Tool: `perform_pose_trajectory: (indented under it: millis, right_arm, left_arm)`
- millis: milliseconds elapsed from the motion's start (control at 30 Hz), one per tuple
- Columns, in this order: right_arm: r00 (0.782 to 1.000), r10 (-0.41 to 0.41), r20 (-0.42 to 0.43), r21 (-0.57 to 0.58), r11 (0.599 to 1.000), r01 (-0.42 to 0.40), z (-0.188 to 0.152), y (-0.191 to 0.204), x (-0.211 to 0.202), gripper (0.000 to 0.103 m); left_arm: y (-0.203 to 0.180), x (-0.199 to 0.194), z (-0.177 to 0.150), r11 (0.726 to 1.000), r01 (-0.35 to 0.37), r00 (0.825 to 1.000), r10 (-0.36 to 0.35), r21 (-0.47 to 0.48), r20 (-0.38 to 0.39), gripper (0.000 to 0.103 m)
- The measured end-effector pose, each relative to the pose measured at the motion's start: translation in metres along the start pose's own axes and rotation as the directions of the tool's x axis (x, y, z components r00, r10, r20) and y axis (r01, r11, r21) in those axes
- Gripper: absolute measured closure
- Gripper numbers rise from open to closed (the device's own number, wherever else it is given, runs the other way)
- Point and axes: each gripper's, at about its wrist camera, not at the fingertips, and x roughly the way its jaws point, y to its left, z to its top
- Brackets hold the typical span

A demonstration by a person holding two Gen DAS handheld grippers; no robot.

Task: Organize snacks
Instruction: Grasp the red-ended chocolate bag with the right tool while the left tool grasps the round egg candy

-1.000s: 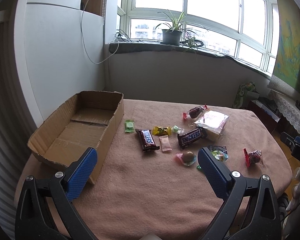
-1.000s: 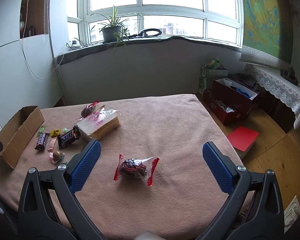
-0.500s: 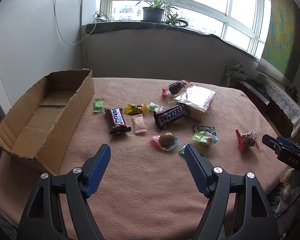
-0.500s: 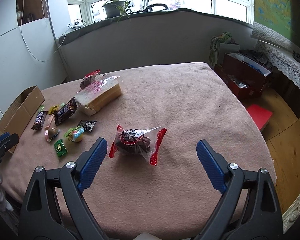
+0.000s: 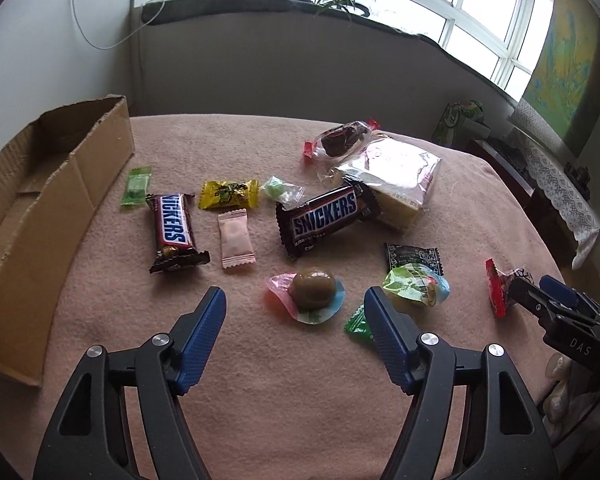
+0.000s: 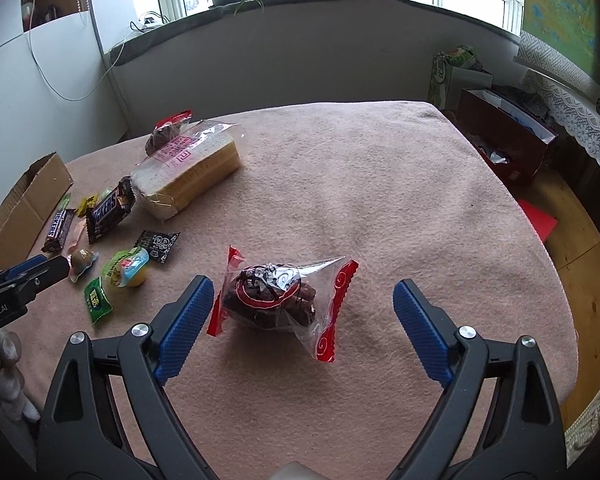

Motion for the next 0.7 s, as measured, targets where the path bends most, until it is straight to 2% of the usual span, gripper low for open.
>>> perform_pose_trajectory:
  millis: [133,200,267,367,467,700]
  right_arm:
    - [1.0,0.012,-0.021,0.015,1.0,-0.011,0.001,-0.002,0.01,0.008]
    - [1.0,0.016,-0.026,0.018,1.0,-0.016,0.001,-0.002,0.014,0.005]
    - [0.999,0.02,-0.029,0.009,1.0,-0.019,0.002,-0.001,0.017,0.005]
    - [0.999,0.026,-0.036,-0.003,1.0,-0.026,0.004,0.003,0.021,0.005]
    - [0.999,0.032,-0.04,-0.017,0.999,-0.032,0.004,0.007,0.025,0.005]
    - [0.999,0.034,-0.04,-0.043,0.998,-0.036,0.004,0.011,0.028,0.007]
  left_arm:
    - [-0.001,0.012,0.002,1.0,-0.017,1.0,0.017,0.004,-0.021,0.033]
    - [-0.001,0.019,0.001,1.0,-0.021,0.999,0.022,0.003,-0.038,0.041]
    - [0.001,0.019,0.001,1.0,-0.026,0.999,0.026,0.003,-0.038,0.042]
    - [0.0,0.02,0.001,1.0,-0.026,0.999,0.026,0.005,-0.039,0.049]
    - [0.0,0.022,0.002,1.0,-0.03,0.999,0.03,0.01,-0.036,0.061]
    - [-0.001,0.024,0.002,1.0,-0.026,0.999,0.027,0.014,-0.03,0.074]
